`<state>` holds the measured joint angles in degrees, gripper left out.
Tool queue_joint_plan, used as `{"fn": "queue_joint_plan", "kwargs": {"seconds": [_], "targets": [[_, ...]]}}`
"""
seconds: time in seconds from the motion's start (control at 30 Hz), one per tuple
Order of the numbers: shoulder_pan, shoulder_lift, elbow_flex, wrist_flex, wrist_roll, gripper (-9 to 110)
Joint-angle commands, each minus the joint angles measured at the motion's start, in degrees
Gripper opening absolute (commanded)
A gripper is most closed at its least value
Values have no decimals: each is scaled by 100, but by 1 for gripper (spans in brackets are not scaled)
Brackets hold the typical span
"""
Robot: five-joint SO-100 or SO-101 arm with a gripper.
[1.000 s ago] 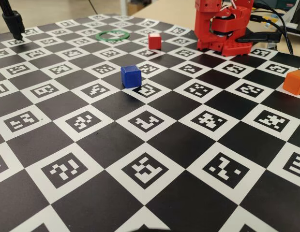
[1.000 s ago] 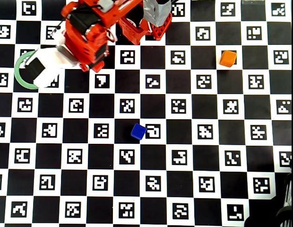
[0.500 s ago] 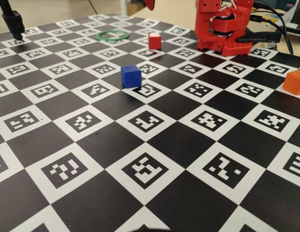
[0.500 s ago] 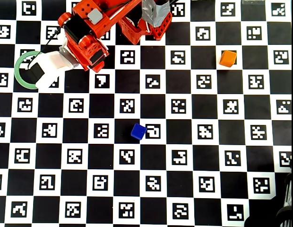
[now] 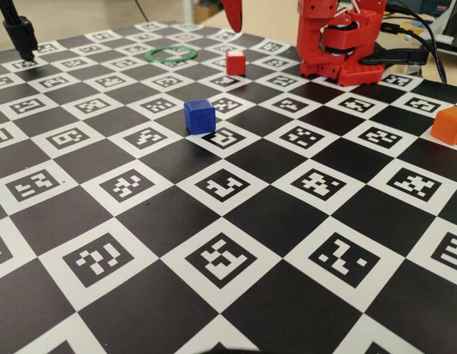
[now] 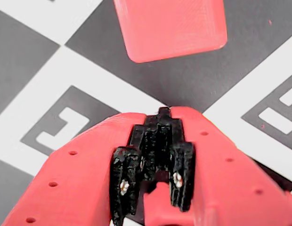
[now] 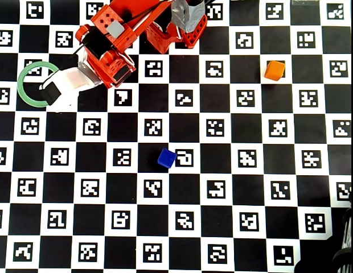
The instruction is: Grab the red cube then put it in the green circle then put the blue cube on top and finally the orange cube on top
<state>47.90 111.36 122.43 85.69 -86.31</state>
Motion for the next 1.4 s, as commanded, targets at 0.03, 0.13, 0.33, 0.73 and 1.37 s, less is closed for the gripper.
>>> {"fn": "queue_joint_plan", "kwargs": {"seconds": [0.03, 0.13, 0.33, 0.73, 1.37], "targets": [[-9, 369, -9, -176, -18, -3], [0, 369, 44, -264, 9, 3], [0, 369, 185, -439, 18, 14], [281, 369, -44, -149, -334, 36], [729, 220, 615, -1397, -765, 36]]}}
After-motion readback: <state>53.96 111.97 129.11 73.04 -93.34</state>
